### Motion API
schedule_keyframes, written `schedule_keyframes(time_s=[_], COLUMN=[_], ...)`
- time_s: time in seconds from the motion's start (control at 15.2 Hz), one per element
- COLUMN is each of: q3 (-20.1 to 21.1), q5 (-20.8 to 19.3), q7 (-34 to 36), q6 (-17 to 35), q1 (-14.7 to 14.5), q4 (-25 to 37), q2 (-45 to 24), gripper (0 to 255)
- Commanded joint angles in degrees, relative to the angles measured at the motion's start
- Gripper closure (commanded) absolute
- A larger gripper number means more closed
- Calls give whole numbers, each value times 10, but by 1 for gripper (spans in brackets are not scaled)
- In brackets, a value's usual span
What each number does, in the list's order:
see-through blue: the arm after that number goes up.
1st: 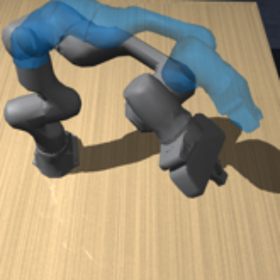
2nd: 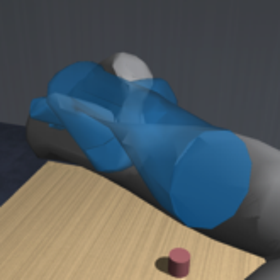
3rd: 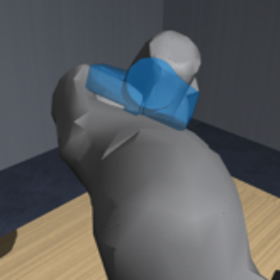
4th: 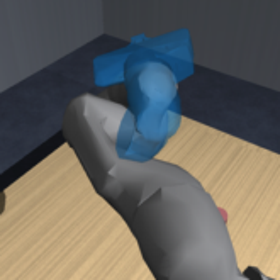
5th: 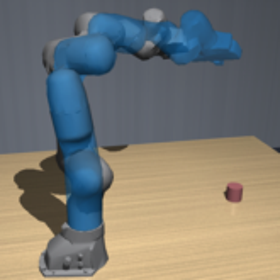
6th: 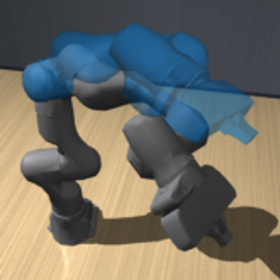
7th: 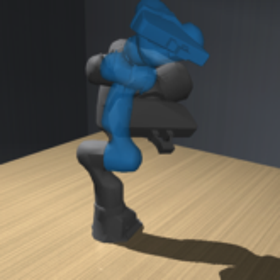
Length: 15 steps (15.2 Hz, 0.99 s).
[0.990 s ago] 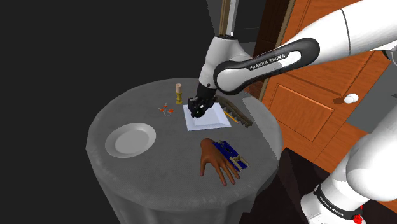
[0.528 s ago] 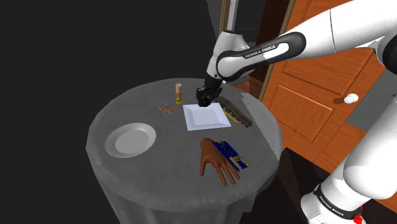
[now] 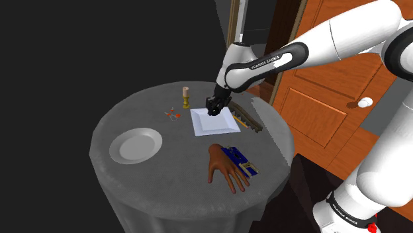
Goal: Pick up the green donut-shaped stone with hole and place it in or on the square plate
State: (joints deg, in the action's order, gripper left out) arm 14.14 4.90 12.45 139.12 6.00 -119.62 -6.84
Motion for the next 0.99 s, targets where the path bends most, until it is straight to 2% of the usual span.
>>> schedule_keyframes(time_s=[0.0, 0.26, 0.73, 0.79, 0.92], q3=[0, -1, -1, -1, -1], q5=[-1, -4, -4, -4, -4], q7=[-1, -1, -1, -1, -1], q6=[15, 39, 39, 39, 39], q1=[0, -1, -1, -1, -1], q4=[-7, -17, -17, -17, -17], q2=[-8, -22, -22, -22, -22], gripper=[255, 255, 255, 0, 0])
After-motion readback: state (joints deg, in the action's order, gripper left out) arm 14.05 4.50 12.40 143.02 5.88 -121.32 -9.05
